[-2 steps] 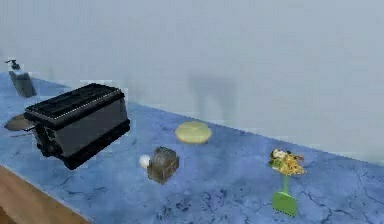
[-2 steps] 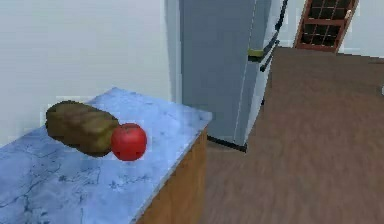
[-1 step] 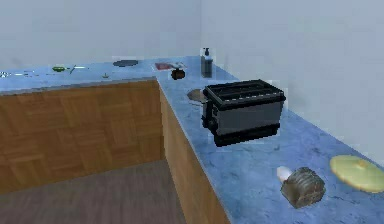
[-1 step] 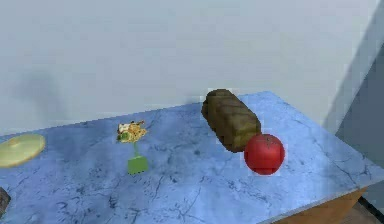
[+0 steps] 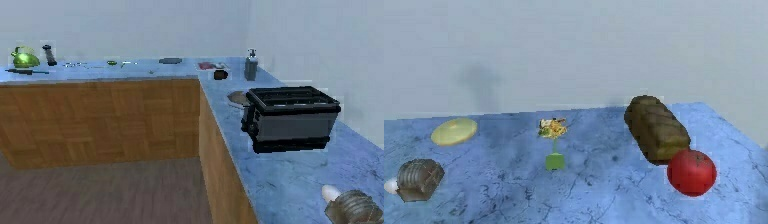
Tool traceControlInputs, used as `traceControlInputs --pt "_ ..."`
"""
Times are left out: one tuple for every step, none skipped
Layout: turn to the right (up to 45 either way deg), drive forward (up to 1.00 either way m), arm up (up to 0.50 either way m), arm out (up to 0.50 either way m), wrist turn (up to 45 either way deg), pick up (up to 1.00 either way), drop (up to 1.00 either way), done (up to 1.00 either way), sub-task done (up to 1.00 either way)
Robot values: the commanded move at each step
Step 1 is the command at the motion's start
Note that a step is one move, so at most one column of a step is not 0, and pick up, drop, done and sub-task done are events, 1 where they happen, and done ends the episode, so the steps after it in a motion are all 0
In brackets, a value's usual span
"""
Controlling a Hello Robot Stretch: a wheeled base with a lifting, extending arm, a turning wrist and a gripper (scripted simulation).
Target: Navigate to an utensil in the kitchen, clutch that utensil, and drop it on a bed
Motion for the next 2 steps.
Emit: traceControlInputs --pt "0.0 0.00 0.50 0.00 0.0 0.00 0.00 0.00 0.00" --pt "0.0 0.00 0.38 0.00 0.0 0.00 0.00 0.00 0.00"
